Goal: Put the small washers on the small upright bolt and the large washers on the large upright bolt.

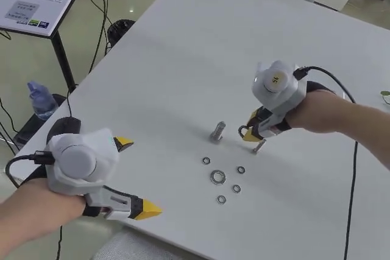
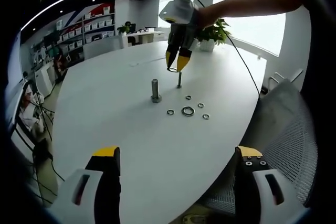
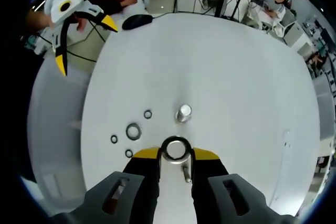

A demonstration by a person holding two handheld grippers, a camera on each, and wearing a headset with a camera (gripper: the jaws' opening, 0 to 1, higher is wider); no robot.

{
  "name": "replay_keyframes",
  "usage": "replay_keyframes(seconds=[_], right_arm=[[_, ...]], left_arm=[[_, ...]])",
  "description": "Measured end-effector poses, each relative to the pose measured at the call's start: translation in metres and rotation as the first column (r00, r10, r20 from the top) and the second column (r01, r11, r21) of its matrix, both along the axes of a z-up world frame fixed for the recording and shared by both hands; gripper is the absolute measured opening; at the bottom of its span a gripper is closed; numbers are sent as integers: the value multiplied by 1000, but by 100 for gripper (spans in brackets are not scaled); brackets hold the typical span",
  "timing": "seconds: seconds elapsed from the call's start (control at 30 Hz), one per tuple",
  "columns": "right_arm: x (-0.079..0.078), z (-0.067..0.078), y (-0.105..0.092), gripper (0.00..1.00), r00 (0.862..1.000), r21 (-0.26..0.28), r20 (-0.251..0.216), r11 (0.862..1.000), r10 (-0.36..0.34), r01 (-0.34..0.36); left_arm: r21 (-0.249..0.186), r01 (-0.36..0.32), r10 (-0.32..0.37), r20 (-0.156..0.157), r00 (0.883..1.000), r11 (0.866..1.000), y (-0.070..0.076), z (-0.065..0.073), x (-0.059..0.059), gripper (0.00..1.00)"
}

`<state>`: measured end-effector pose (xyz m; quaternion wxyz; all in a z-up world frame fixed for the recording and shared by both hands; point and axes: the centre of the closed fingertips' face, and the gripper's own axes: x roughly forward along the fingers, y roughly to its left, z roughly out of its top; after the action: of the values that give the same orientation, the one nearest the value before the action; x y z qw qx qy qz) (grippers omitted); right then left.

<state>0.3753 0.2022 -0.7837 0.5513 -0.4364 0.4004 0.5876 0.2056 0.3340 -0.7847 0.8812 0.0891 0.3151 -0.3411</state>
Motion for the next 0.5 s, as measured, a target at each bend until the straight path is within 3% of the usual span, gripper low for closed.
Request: replay_keyframes(seconds=[0.23, 0.5], right_arm=[[9, -2, 10, 21, 1000, 4, -5, 1000, -3, 4], [9, -3, 28, 21, 1000, 5, -10, 1000, 18, -18]], left_arm=[[17, 8, -8, -7, 1000, 1000, 5, -5, 1, 90], [19, 10, -10, -19, 1000, 1000, 7, -7, 2, 88]])
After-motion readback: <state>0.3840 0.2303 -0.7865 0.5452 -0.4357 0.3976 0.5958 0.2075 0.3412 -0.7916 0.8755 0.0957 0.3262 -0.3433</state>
